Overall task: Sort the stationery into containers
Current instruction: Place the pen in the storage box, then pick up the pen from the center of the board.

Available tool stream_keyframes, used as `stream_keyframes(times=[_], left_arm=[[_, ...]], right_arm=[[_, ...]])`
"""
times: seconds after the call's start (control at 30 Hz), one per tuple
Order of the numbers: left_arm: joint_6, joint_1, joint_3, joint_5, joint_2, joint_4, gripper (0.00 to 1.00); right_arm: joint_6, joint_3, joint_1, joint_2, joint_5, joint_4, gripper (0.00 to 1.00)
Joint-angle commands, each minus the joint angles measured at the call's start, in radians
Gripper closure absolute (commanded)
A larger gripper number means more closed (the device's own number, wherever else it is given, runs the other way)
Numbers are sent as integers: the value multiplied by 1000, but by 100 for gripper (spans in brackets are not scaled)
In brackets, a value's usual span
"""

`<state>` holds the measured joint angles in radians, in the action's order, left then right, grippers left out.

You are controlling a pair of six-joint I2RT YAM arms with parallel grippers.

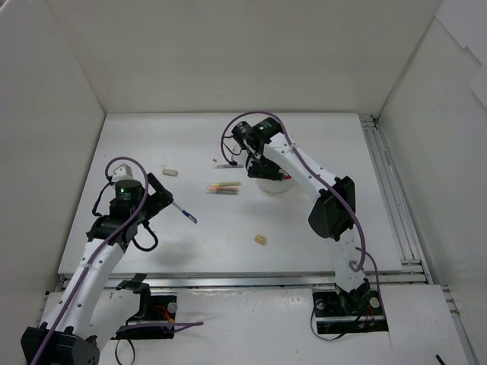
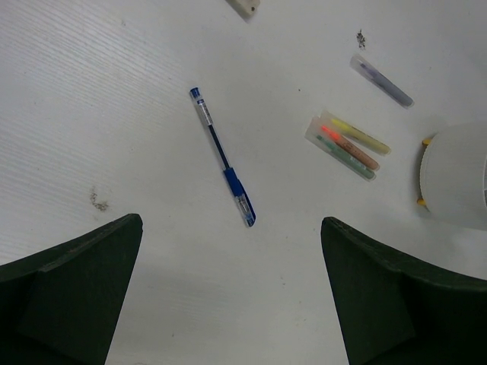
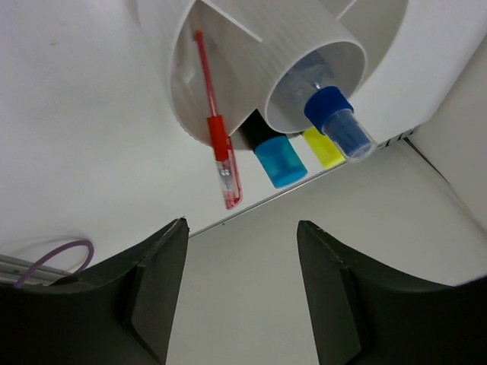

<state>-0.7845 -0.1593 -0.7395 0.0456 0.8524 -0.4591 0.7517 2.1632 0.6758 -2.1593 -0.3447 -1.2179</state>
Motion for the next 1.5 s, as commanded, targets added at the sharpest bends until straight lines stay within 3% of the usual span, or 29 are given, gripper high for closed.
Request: stream_keyframes(times=[0.0,0.1,0.13,0.2,0.33,0.37,0.4,0.47,0.67,0.83,1.07,1.47], left_arm=[[18,9,-5,-19,-13,43,1],[11,9,6,-27,-10,40,1],[2,9,12,-24,-10,36,1],[-12,9,20,-21,-7,34,1],[-21,9,32,-29,2,46,1],[-21,9,32,-30,8,50,1],[-19,9,34,-30,14,53,1],[-22,9,35,-27,37,59,1],[-24,9,19,-107,190,149,1],[-82,0,-15,-106,345,184,0],[-196,-9,-130,5,511,151,10],[-288,-39,-379,115,778,-107,25]], right_arm=[[-28,-17,14,133,-73,40,43],[-90,-99,33,229,-108,148,32],[-116,-133,50,287,-111,220,12],[-214,-240,60,384,-88,352,3],[-524,-480,94,544,-132,685,2],[-718,-523,96,568,-213,740,2],[-792,-607,97,613,-218,805,2],[-932,-686,97,651,-224,863,2],[-1124,-853,117,722,-302,900,2],[-1186,-939,194,802,-566,911,2],[-1229,-1042,223,941,-544,939,2],[-1262,-1128,243,1026,-617,942,2]])
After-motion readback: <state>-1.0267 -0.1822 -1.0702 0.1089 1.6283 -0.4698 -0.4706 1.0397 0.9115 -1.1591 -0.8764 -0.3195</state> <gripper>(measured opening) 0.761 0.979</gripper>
